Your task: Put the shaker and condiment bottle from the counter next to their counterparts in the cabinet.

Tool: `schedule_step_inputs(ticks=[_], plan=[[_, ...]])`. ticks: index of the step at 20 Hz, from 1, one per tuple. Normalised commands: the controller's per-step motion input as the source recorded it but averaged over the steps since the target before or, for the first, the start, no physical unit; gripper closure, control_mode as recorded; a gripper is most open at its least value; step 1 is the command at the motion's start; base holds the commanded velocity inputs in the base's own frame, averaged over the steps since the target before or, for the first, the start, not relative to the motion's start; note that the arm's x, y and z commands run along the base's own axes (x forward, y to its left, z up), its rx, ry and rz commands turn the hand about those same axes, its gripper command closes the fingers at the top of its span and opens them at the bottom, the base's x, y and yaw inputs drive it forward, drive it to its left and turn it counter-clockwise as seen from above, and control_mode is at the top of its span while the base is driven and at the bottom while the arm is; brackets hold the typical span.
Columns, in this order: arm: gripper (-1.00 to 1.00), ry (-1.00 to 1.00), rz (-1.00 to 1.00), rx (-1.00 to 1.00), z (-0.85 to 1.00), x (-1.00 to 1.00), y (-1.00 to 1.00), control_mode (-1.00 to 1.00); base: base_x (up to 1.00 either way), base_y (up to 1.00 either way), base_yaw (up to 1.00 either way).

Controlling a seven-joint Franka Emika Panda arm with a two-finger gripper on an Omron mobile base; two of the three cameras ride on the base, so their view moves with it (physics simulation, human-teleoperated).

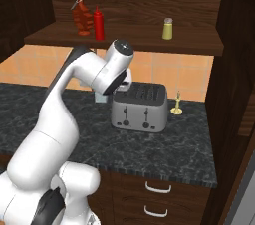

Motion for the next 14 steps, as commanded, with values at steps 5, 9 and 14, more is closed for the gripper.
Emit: schedule_step_inputs(ticks=[5,9,14], plan=[[1.0,-0.21,0.0,0.0,0.57,0.03,0.0,-1.0,0.0,0.0,0.0],[1.0,-0.26,-0.01,0.0,0.72,0.14,0.0,-1.0,0.0,0.0,0.0],[1.0,-0.2,-0.01,0.0,0.53,0.21,-0.04,-1.0,0.0,0.0,0.0]])
